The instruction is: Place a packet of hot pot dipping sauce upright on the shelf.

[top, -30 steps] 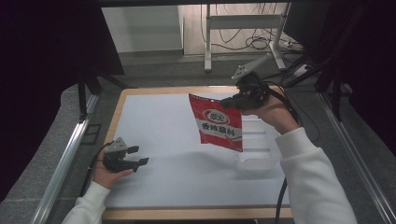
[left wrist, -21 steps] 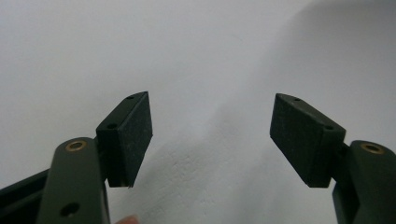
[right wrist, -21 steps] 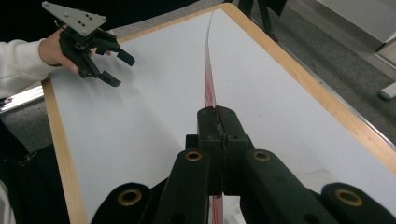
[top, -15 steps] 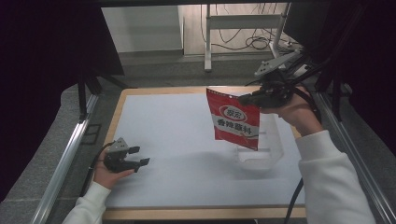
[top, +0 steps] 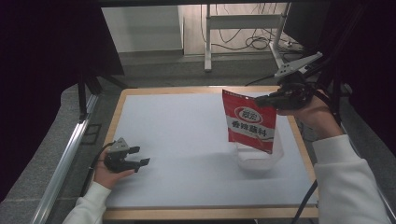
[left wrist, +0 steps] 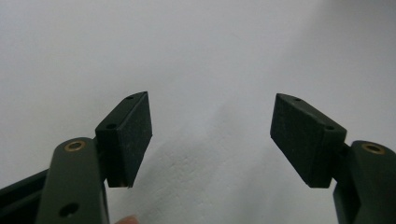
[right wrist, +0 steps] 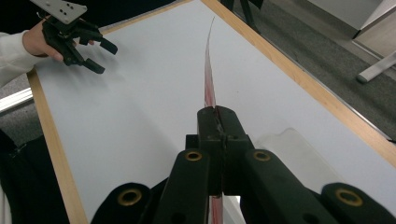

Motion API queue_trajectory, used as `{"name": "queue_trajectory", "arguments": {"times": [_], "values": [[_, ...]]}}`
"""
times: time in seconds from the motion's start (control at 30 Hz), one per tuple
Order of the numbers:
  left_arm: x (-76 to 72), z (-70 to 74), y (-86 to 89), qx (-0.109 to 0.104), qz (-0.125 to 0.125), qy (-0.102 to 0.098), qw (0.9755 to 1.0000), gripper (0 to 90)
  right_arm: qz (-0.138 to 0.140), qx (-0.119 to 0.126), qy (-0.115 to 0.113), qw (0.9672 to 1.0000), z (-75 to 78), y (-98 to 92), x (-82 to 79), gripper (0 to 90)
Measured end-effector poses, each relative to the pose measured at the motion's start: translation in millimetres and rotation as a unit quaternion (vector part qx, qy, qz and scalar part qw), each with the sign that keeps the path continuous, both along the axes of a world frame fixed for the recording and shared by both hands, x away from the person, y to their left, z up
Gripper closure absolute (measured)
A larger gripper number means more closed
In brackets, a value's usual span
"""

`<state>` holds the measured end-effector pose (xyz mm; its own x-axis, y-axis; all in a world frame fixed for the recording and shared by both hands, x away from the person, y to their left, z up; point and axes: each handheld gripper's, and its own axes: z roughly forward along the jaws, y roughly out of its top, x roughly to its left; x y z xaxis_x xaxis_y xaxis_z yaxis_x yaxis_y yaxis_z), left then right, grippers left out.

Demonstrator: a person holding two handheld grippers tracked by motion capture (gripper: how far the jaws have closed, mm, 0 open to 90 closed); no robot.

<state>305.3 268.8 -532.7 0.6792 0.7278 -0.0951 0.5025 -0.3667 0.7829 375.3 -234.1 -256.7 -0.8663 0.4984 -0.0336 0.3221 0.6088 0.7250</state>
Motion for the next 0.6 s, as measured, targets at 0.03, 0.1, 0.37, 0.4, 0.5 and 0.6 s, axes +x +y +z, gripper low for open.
{"name": "queue_trajectory", "arguments": {"times": [0.03, 0.1, 0.37, 0.4, 0.5, 0.6], "values": [[0.1, 0.0, 0.0, 0.000, 0.000, 0.000, 1.0000, 29.0, 0.000, 0.000, -0.001, 1.0000, -0.9, -1.8, 0.8, 89.5], [0.2, -0.2, -0.2, 0.001, 0.000, 0.001, 1.0000, 29.1, -0.005, 0.001, 0.003, 1.0000, -2.5, -6.0, 1.4, 89.4], [0.4, -0.6, -1.2, 0.005, -0.001, 0.001, 1.0000, 29.1, -0.009, 0.009, -0.004, 0.9999, 1.3, -18.6, 0.5, 89.5], [0.2, -0.5, -1.1, 0.005, -0.001, 0.001, 1.0000, 29.0, -0.011, 0.010, -0.005, 0.9999, 1.2, -20.4, 0.6, 89.4], [0.2, -0.3, -0.9, 0.005, -0.001, 0.000, 1.0000, 29.0, -0.017, 0.010, -0.001, 0.9998, -0.8, -26.3, 1.6, 89.4], [0.5, -0.5, -0.9, 0.006, -0.001, 0.001, 1.0000, 29.0, -0.021, 0.010, 0.001, 0.9997, -4.7, -31.8, 2.0, 89.4]]}}
